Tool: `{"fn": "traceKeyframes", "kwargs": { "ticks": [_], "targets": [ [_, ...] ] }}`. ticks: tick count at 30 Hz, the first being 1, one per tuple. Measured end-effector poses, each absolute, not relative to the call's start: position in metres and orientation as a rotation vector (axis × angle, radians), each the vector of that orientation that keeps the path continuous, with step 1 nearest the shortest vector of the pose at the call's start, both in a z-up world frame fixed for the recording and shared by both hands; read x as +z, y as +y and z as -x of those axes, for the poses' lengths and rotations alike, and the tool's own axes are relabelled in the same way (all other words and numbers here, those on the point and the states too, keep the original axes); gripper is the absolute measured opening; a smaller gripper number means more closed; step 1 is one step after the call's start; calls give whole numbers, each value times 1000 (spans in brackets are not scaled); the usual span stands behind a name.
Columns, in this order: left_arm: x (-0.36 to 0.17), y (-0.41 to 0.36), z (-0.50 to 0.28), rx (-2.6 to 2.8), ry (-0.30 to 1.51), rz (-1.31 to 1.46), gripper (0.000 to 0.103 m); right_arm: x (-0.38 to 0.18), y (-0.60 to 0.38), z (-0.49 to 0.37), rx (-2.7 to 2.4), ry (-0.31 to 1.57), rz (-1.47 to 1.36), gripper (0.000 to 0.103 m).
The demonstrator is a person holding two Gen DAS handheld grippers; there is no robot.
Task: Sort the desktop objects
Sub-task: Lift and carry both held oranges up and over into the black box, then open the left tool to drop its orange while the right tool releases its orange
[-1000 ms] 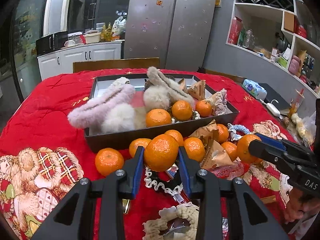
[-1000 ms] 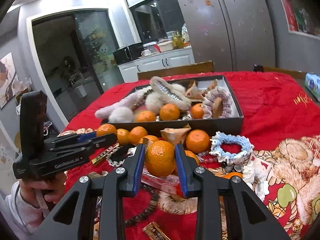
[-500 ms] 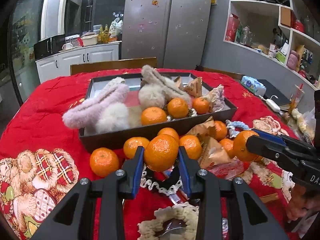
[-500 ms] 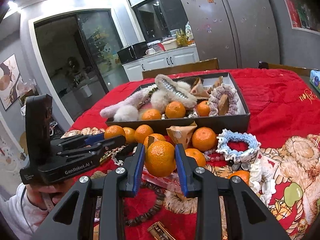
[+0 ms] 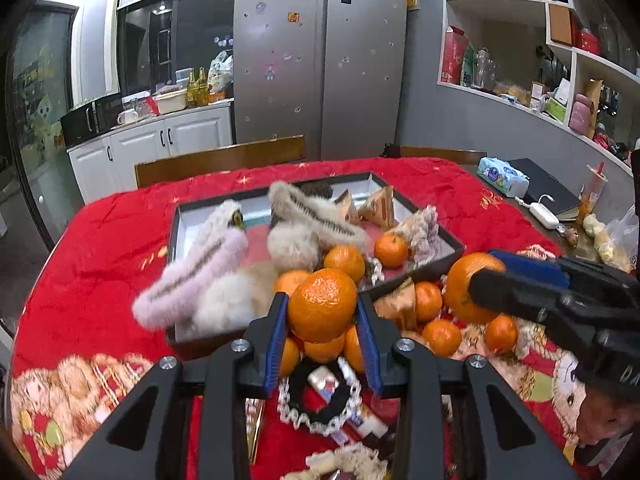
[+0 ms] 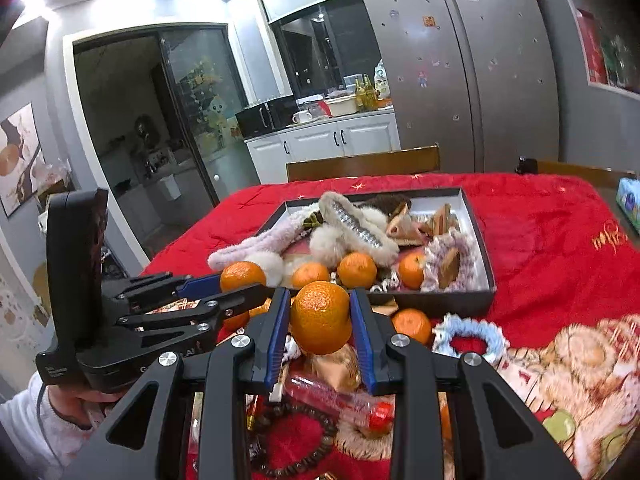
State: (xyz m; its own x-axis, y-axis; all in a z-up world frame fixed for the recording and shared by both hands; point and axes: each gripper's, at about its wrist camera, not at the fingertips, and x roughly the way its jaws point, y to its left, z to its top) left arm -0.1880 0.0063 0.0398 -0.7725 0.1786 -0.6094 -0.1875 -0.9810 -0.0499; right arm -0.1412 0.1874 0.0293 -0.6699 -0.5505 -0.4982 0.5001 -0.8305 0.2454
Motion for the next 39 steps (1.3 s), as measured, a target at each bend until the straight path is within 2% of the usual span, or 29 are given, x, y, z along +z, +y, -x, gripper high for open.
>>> {"fn": "traceKeyframes", "kwargs": {
  "ticks": [14, 22, 28, 39],
  "targets": [
    [66, 9, 256, 2748, 40, 959, 34, 45, 180, 197, -2415, -107, -851, 29],
    [35, 8, 307, 2696, -29, 1064, 34, 25, 179, 252, -2377, -187, -957, 29],
    [9, 18, 318, 2687, 115, 1120, 34, -3, 179, 288, -2358, -218, -1087, 29],
    [-7, 25, 331, 2668, 162, 1142, 35, -27, 175, 309, -2315, -222, -1137, 29]
  ]
}}
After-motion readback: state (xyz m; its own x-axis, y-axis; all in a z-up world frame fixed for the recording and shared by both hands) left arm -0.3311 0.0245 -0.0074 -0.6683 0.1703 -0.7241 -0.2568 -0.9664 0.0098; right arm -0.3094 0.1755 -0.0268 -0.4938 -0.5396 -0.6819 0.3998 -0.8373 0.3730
